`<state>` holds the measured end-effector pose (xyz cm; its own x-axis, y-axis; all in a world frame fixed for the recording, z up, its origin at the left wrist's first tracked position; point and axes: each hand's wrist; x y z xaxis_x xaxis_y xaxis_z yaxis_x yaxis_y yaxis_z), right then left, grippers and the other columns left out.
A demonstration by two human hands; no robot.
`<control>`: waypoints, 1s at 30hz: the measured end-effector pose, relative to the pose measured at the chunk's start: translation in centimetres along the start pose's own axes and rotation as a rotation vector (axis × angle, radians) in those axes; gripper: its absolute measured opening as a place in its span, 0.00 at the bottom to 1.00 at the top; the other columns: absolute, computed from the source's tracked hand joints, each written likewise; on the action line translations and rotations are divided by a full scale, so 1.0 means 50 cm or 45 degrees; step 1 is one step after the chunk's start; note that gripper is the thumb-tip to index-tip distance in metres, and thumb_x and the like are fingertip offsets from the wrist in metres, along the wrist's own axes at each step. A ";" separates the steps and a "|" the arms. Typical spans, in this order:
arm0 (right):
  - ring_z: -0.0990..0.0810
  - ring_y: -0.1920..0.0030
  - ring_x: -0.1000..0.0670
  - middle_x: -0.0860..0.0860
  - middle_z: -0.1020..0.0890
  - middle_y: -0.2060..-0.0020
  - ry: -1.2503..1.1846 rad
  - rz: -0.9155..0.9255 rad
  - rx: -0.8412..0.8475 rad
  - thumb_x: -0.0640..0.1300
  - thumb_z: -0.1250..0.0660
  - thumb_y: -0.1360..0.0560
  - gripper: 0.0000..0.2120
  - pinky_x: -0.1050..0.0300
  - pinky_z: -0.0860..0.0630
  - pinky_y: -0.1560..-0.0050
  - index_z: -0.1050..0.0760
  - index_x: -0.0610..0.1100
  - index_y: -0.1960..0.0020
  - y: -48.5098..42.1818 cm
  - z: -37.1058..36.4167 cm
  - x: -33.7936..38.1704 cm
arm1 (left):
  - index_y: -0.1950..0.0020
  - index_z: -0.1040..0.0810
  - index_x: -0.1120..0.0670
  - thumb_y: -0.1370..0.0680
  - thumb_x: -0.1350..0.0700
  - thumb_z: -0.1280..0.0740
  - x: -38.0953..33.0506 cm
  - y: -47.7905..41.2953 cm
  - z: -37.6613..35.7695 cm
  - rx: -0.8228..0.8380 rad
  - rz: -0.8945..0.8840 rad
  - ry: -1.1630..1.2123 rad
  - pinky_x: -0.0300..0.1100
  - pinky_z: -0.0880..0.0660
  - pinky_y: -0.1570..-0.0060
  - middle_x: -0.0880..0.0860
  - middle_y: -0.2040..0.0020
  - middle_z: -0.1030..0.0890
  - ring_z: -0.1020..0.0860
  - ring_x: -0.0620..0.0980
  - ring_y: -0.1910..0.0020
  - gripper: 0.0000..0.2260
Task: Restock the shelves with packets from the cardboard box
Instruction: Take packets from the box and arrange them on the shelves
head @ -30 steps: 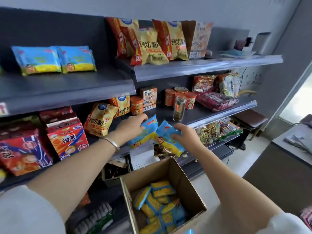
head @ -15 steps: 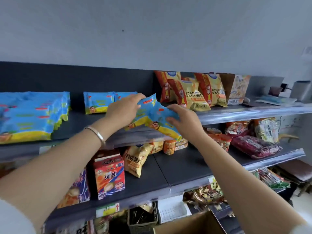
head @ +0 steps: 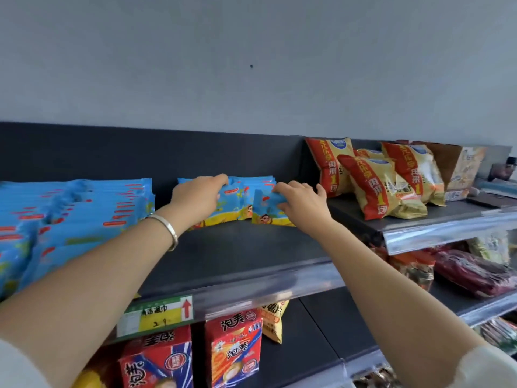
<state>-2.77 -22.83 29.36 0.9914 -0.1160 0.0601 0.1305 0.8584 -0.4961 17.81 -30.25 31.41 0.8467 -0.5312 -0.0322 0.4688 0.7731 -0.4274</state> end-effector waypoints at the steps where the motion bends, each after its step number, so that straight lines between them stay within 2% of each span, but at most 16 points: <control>1: 0.29 0.37 0.45 0.50 0.25 0.42 0.001 -0.008 0.030 0.46 0.38 0.22 0.16 0.36 0.46 0.30 0.31 0.53 0.35 -0.011 -0.011 0.001 | 0.38 0.33 0.48 0.20 0.62 0.44 0.008 -0.006 -0.008 0.018 0.006 -0.006 0.42 0.35 0.67 0.49 0.50 0.25 0.29 0.51 0.59 0.14; 4: 0.31 0.36 0.44 0.50 0.26 0.40 -0.014 -0.017 0.109 0.45 0.39 0.22 0.15 0.35 0.49 0.30 0.30 0.53 0.36 -0.046 -0.042 0.004 | 0.37 0.33 0.48 0.20 0.63 0.45 0.030 -0.026 -0.032 0.077 0.019 -0.013 0.42 0.38 0.69 0.50 0.51 0.25 0.29 0.51 0.61 0.15; 7: 0.33 0.33 0.44 0.51 0.26 0.38 -0.019 -0.001 0.177 0.46 0.40 0.21 0.15 0.35 0.51 0.29 0.30 0.53 0.36 -0.077 -0.065 0.002 | 0.34 0.34 0.48 0.20 0.62 0.45 0.041 -0.047 -0.048 0.127 -0.014 -0.038 0.42 0.38 0.71 0.53 0.45 0.24 0.27 0.52 0.59 0.16; 11: 0.35 0.33 0.44 0.52 0.27 0.38 -0.030 0.025 0.201 0.46 0.40 0.21 0.15 0.33 0.53 0.29 0.31 0.55 0.35 -0.109 -0.083 -0.008 | 0.35 0.34 0.49 0.20 0.62 0.46 0.031 -0.066 -0.057 0.185 -0.020 -0.048 0.43 0.37 0.68 0.54 0.42 0.24 0.25 0.55 0.52 0.15; 15: 0.38 0.32 0.44 0.53 0.29 0.35 -0.038 0.073 0.276 0.45 0.40 0.21 0.17 0.31 0.54 0.30 0.32 0.56 0.34 -0.147 -0.093 -0.018 | 0.35 0.35 0.51 0.21 0.64 0.47 0.020 -0.090 -0.060 0.262 0.017 -0.071 0.43 0.38 0.69 0.55 0.43 0.25 0.27 0.54 0.55 0.17; 18: 0.37 0.32 0.43 0.50 0.31 0.36 0.015 0.114 0.245 0.46 0.39 0.22 0.19 0.33 0.48 0.29 0.33 0.58 0.32 -0.171 -0.103 -0.023 | 0.33 0.35 0.52 0.23 0.67 0.45 0.015 -0.102 -0.066 0.225 0.015 -0.163 0.45 0.36 0.61 0.54 0.42 0.27 0.27 0.55 0.47 0.20; 21: 0.35 0.34 0.42 0.49 0.34 0.36 0.116 0.154 0.170 0.48 0.35 0.25 0.28 0.36 0.40 0.32 0.40 0.59 0.29 -0.173 -0.127 -0.027 | 0.29 0.40 0.49 0.25 0.68 0.43 0.011 -0.102 -0.086 0.193 0.001 -0.263 0.50 0.33 0.50 0.55 0.40 0.32 0.31 0.57 0.41 0.27; 25: 0.38 0.34 0.42 0.49 0.38 0.35 0.086 0.147 0.102 0.49 0.33 0.26 0.32 0.40 0.32 0.37 0.45 0.60 0.27 -0.162 -0.167 -0.034 | 0.25 0.47 0.48 0.26 0.66 0.37 0.004 -0.103 -0.112 0.122 0.020 -0.442 0.55 0.34 0.43 0.56 0.32 0.41 0.37 0.58 0.35 0.34; 28: 0.41 0.31 0.41 0.48 0.40 0.32 0.061 0.150 0.094 0.46 0.35 0.24 0.33 0.37 0.34 0.35 0.47 0.60 0.26 -0.163 -0.177 -0.042 | 0.23 0.58 0.49 0.25 0.64 0.37 -0.003 -0.110 -0.132 0.138 0.064 -0.493 0.66 0.41 0.36 0.54 0.26 0.50 0.45 0.60 0.29 0.39; 30: 0.41 0.31 0.40 0.48 0.40 0.32 0.059 0.171 0.103 0.44 0.36 0.23 0.32 0.37 0.34 0.34 0.47 0.58 0.25 -0.165 -0.178 -0.046 | 0.23 0.62 0.49 0.24 0.62 0.39 -0.006 -0.115 -0.142 0.212 0.112 -0.411 0.72 0.49 0.35 0.52 0.24 0.50 0.48 0.60 0.27 0.38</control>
<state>-6.16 -34.09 25.63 0.9989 -0.0188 -0.0434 -0.0014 0.9049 -0.4256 13.08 -37.02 27.47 0.9090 -0.3440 0.2354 0.4026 0.8709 -0.2818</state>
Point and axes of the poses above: each hand's wrist, its own y-axis away from the middle knuckle, its own z-axis out of the back of the hand, x = y × z
